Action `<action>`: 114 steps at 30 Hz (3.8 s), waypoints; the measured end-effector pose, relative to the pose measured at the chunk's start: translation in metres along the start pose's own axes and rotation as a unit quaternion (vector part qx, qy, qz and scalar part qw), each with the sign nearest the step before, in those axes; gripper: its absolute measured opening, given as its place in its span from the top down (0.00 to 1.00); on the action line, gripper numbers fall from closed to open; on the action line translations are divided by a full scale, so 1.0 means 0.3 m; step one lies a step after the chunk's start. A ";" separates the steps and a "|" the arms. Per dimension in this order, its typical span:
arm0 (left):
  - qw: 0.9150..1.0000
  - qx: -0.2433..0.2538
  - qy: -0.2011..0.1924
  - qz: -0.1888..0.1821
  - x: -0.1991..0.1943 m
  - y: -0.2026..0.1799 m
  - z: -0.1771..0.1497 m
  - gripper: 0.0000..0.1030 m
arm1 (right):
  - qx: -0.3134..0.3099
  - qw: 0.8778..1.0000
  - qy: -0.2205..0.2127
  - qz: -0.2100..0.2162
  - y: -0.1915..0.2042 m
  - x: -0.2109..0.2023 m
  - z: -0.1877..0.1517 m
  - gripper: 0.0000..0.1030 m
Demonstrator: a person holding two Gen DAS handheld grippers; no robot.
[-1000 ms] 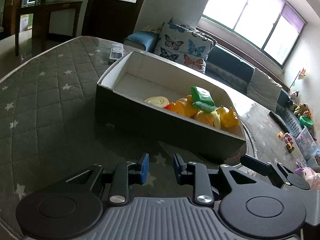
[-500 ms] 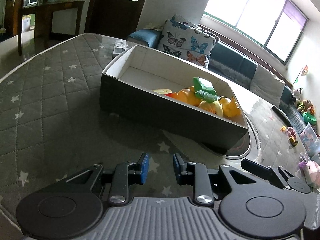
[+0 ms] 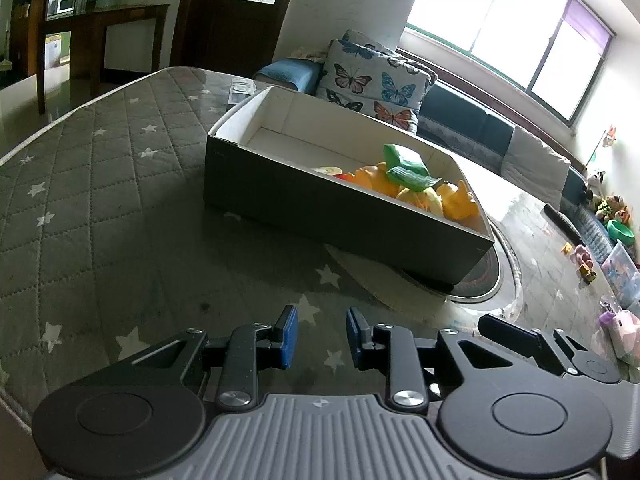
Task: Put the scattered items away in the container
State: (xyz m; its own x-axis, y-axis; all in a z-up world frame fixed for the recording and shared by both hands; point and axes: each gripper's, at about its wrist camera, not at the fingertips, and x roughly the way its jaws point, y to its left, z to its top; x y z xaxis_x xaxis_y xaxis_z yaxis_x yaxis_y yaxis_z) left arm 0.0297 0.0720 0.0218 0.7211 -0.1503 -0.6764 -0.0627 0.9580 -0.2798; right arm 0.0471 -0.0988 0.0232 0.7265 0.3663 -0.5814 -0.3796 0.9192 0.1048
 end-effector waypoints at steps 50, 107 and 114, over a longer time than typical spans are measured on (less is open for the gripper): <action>0.998 0.044 -0.016 0.029 0.022 -0.052 0.002 0.73 | 0.010 1.000 0.011 -0.006 -0.012 0.031 -0.011 0.00; 0.995 0.093 -0.006 0.026 0.141 -0.088 0.147 0.73 | 0.037 0.998 0.015 -0.037 -0.047 0.133 0.100 0.00; 0.995 0.101 -0.002 0.029 0.168 -0.089 0.167 0.73 | 0.044 0.998 0.022 -0.046 -0.065 0.155 0.115 0.00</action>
State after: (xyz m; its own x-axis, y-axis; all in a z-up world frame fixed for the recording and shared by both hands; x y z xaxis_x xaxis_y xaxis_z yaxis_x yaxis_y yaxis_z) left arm 0.1022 0.0509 0.0294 0.7226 -0.0936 -0.6849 0.0354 0.9945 -0.0987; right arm 0.1079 -0.0947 0.0220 0.7302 0.2741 -0.6259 -0.2584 0.9587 0.1184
